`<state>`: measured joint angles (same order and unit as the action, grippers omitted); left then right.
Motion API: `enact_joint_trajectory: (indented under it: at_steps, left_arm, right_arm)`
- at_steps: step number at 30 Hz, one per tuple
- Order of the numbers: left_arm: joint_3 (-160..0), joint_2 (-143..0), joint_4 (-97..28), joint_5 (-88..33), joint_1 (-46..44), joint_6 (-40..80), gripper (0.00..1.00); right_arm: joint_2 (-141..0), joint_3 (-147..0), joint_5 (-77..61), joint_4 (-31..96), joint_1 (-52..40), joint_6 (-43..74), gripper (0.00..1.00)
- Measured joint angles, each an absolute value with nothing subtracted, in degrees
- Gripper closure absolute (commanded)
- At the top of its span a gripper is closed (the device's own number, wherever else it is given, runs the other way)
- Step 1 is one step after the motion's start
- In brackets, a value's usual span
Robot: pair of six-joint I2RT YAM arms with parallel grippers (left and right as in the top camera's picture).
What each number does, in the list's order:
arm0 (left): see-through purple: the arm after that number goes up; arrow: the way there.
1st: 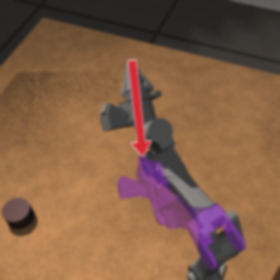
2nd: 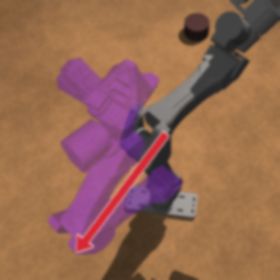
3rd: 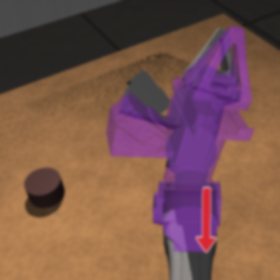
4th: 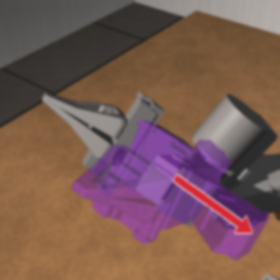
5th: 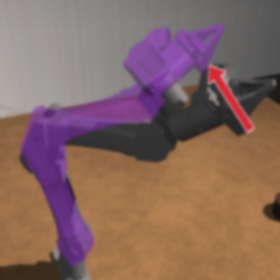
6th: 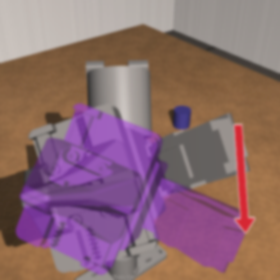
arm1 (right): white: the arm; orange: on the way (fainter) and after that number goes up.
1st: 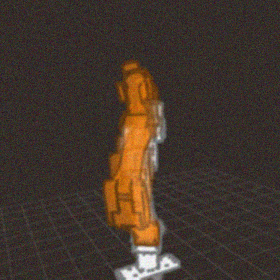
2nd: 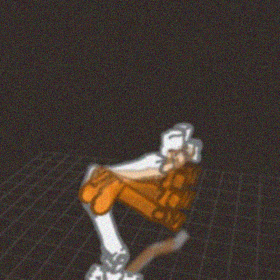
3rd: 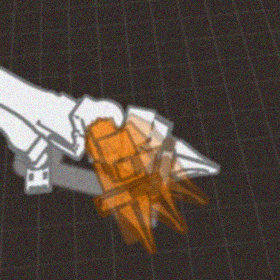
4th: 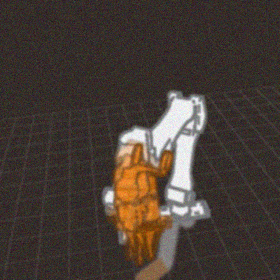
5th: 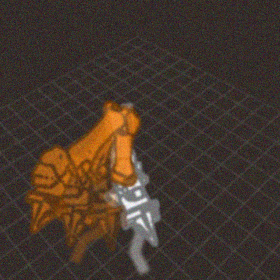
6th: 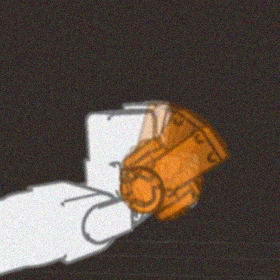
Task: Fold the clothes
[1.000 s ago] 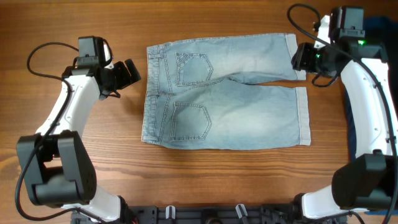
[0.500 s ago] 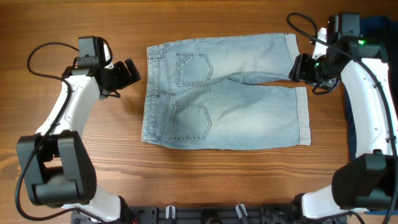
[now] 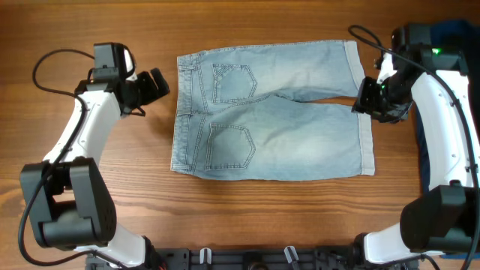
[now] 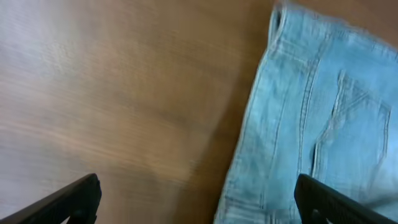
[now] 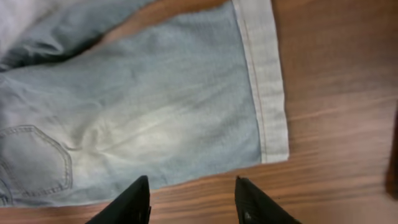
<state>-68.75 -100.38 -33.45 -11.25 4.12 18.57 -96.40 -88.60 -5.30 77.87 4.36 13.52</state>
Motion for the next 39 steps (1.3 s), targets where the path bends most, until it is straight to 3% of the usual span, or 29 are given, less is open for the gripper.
enact_joint_trajectory:
  at_steps: [7,15,18,21,23,32,39]
  left_arm:
    - [-68.6,-98.5,-44.3,-18.9,4.1,17.5,0.0]
    - [-67.0,-80.3,-51.9,-20.7,-1.3,15.8,0.0]
    - [-64.2,-72.7,-52.5,-19.7,-5.5,17.0,0.0]
    - [-58.1,-66.2,-52.6,-17.1,-10.2,19.2,0.0]
    - [-54.7,-64.6,-50.5,-15.7,-11.2,20.5,0.0]
    - [-45.6,-66.7,-42.8,-13.2,-11.4,22.9,0.0]
    - [-45.5,-73.1,-39.9,-13.1,-11.4,23.1,0.0]
  right_arm:
    - [-91.5,-88.5,-1.9,80.3,4.4,17.8,0.54]
    - [-82.0,-85.6,-1.0,82.0,4.4,19.0,0.55]
    - [-81.0,-80.1,-1.0,79.1,4.4,19.8,0.52]
    - [-81.0,-71.4,-1.0,74.3,4.4,21.2,0.41]
    - [-80.9,-67.1,-1.0,70.3,4.4,21.8,0.39]
    - [-81.0,-50.7,-1.0,56.5,10.2,25.3,0.39]
    - [-81.4,-46.2,-1.1,50.1,16.0,25.9,0.39]
